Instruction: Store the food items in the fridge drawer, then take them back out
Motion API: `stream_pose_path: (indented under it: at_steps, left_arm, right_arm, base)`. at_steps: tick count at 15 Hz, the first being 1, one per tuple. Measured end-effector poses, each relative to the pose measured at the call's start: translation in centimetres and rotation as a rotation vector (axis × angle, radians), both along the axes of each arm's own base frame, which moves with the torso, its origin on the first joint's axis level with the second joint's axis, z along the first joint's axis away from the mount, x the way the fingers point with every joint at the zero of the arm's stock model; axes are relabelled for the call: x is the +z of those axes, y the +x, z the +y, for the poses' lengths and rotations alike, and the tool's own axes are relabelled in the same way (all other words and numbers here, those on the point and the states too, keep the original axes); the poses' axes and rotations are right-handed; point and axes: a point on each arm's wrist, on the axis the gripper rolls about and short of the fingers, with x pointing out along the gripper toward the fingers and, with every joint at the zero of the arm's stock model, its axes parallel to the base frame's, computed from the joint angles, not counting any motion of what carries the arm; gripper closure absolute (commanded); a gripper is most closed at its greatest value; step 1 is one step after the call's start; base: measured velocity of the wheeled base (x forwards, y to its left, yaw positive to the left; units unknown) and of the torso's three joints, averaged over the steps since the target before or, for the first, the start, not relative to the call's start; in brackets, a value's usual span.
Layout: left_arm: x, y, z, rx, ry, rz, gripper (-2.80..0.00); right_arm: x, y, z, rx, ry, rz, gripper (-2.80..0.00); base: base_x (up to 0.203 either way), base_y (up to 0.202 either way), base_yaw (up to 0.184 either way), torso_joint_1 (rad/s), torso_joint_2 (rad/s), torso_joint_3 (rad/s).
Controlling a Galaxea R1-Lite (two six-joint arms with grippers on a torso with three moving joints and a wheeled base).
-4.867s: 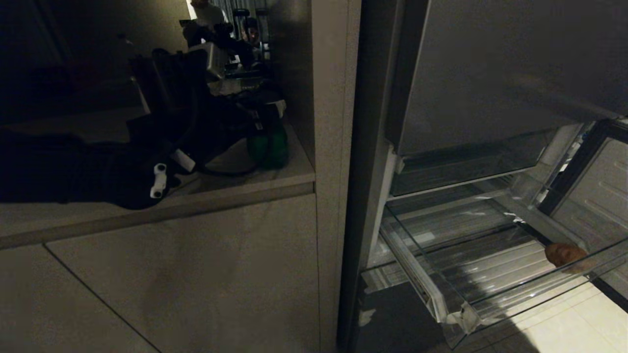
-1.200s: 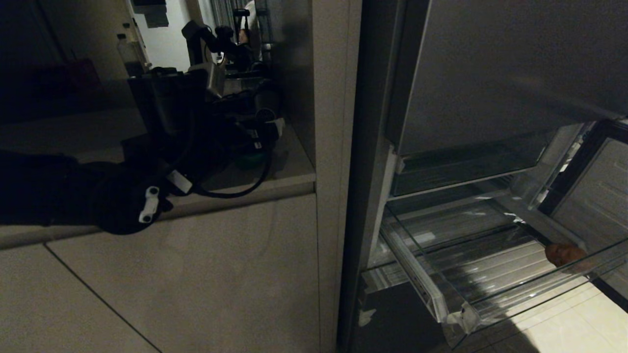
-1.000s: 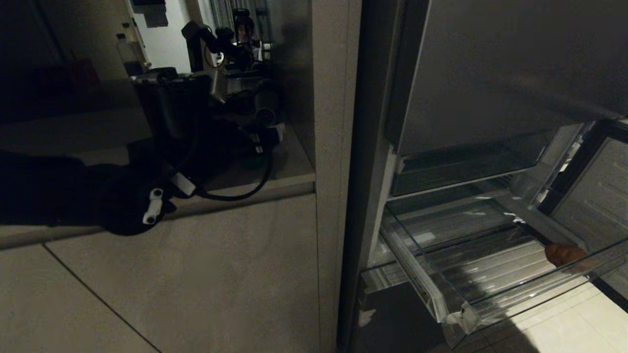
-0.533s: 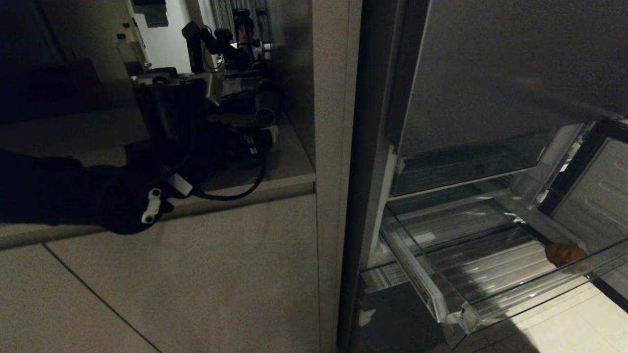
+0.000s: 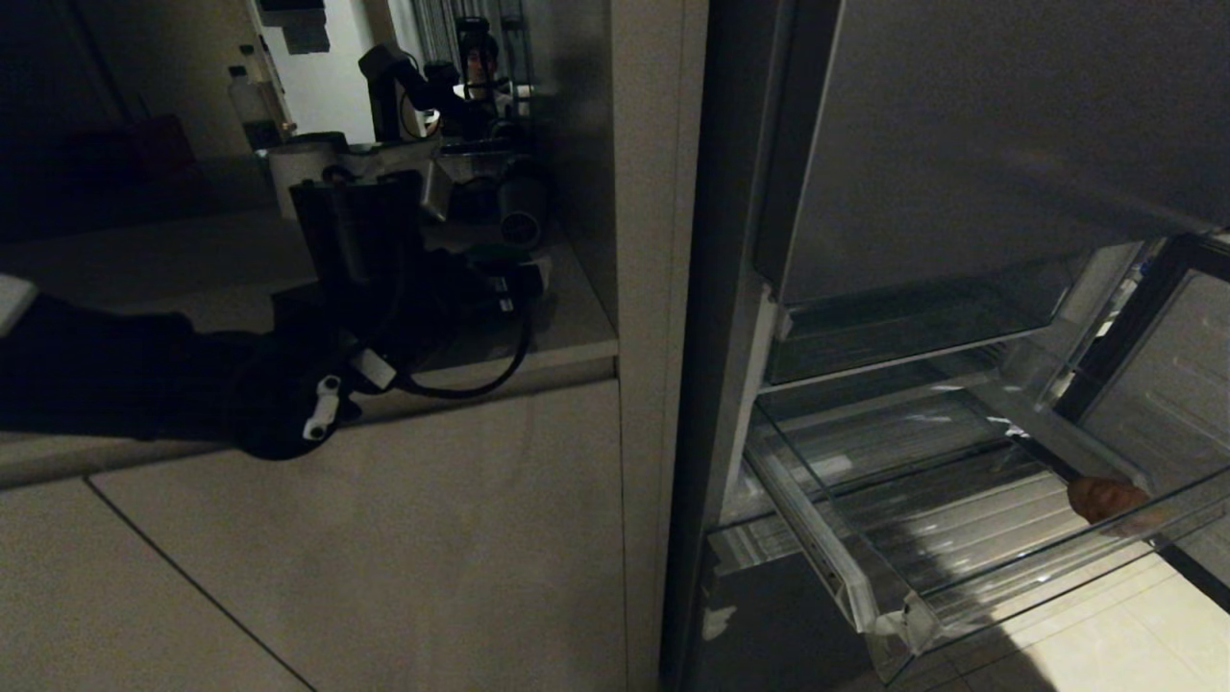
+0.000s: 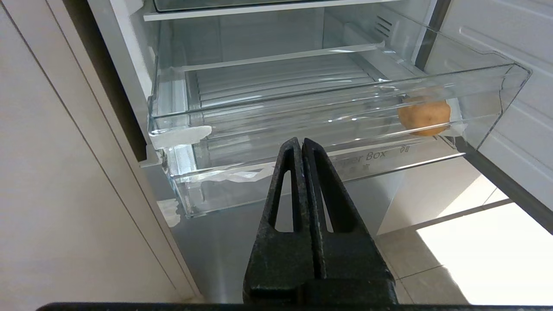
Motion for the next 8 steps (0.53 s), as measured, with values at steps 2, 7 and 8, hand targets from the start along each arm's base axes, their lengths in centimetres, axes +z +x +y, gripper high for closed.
stream_pose_path:
  at_steps: [2,7,8]
  left_arm:
    - [-0.14,0.07,-0.08,-0.001,0.001,0.003,-2.80]
    - [-0.28,0.10,-0.09,-0.001,0.003,0.007,-2.80]
    - [-0.34,0.12,-0.10,-0.001,0.004,0.009,-2.80]
  right_arm:
    - [0.00,0.00,0.00,0.000,0.000,0.000,0.00]
    - [0.00,0.00,0.00,0.000,0.000,0.000,0.00]
    - [0.00,0.00,0.00,0.000,0.000,0.000,0.00]
  base:
    - [0.000,0.000,0.000,0.000,0.00,0.000]
    - [0.000,0.000,0.000,0.000,0.00,0.000]
    - [0.000,0.000,0.000,0.000,0.00,0.000]
